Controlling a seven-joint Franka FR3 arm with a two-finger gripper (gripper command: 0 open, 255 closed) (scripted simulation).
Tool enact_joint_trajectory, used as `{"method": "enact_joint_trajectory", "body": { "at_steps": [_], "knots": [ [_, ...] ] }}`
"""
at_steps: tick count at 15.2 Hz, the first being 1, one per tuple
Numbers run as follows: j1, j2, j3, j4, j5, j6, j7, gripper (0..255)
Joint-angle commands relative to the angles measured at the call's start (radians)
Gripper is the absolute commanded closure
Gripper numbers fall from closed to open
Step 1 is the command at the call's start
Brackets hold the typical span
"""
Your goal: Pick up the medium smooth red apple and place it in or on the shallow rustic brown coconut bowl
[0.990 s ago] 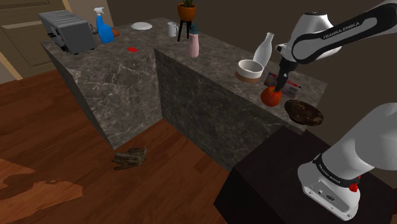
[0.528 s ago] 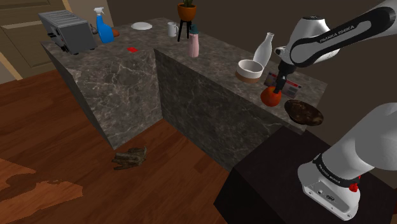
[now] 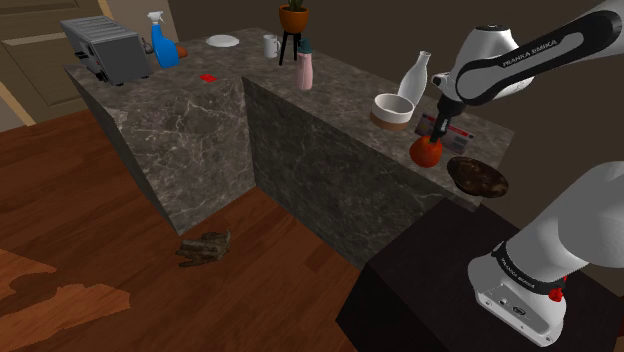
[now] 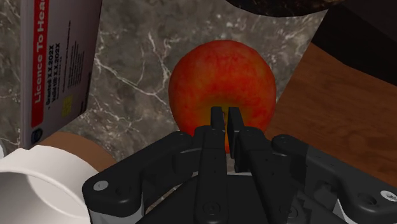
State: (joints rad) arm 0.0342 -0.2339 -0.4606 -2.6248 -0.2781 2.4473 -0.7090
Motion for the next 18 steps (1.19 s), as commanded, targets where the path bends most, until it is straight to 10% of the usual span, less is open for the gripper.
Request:
{"method": "enact_joint_trajectory", "body": {
  "at_steps": [1, 18],
  "knots": [
    [0.000, 0.001, 0.000, 0.000, 0.000, 0.000, 0.000, 255],
    [-0.008, -0.143, 0.038, 0.087, -0.008, -0.228, 0.005, 255]
  ]
}}
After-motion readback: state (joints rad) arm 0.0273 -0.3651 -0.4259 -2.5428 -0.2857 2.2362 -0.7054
